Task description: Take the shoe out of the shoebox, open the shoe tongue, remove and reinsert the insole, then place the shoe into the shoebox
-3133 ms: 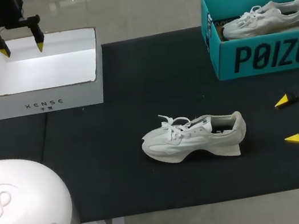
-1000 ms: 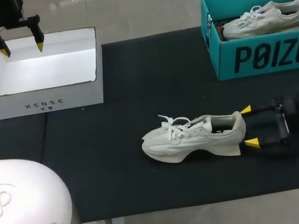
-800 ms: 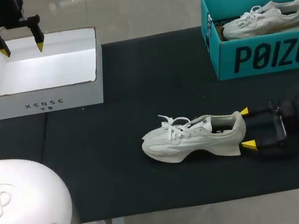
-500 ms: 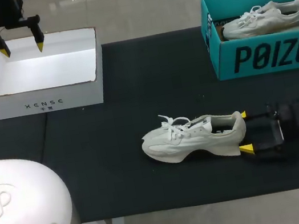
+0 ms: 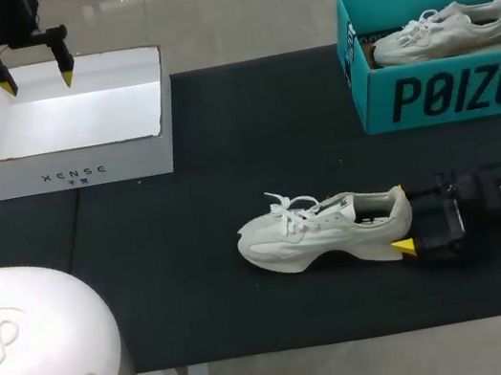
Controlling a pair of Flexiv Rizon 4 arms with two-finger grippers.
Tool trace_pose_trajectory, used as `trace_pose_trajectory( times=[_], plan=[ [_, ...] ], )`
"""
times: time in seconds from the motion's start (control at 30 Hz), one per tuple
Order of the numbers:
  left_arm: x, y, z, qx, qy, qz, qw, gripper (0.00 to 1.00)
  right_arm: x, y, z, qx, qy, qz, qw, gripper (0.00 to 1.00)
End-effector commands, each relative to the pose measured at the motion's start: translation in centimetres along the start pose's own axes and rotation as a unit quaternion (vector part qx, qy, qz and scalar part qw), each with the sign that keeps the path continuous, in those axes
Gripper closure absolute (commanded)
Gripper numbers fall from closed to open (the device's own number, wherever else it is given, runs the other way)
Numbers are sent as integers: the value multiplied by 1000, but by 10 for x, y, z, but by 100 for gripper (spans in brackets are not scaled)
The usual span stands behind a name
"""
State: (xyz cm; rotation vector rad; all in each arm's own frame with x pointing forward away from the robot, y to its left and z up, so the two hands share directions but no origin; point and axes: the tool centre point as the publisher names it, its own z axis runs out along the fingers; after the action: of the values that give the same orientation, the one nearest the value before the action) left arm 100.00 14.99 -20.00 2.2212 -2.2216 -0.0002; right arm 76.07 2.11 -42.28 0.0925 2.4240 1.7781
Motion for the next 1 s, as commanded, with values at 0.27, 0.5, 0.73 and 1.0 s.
trace_pose_trajectory(
  times=[0.27,0.5,0.73,1.0],
  plan=[
    [0,0,0,0,0,0,1000,0,1,-9,5,-2,7,9,1000,0],
    [0,0,0,0,0,0,1000,0,3,-10,7,-3,9,10,1000,0],
    [0,0,0,0,0,0,1000,0,1,-7,13,-24,15,0,1000,100],
    [0,0,0,0,0,0,1000,0,1,-7,14,-30,14,4,999,100]
  ],
)
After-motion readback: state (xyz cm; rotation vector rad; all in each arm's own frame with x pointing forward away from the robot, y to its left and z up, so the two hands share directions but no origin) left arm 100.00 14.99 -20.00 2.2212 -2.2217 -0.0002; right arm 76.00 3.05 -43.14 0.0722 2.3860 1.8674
